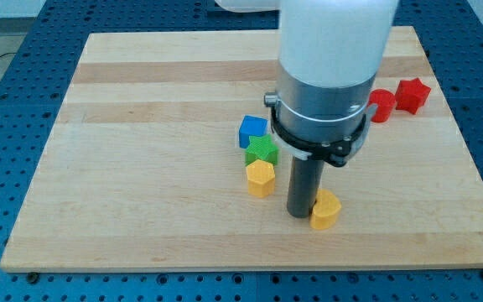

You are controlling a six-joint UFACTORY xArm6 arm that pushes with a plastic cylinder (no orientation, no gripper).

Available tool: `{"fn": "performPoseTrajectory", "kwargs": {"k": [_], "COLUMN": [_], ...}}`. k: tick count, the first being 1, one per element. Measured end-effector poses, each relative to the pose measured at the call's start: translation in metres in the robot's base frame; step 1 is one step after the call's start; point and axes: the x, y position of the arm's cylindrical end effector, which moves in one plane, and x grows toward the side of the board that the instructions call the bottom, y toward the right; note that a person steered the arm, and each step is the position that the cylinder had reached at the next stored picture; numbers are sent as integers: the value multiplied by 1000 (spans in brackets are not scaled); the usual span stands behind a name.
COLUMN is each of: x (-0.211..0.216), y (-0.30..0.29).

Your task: Push the yellow heart to the bottom side of the red circle

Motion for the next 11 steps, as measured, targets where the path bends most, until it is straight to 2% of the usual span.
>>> {"fn": "performPoseTrajectory", "kwargs": {"k": [2,3,5,7,8,10,11], "x": [25,21,-22,-8,-23,-80,-59], "y": [-7,21,76,74,108,157,155]}}
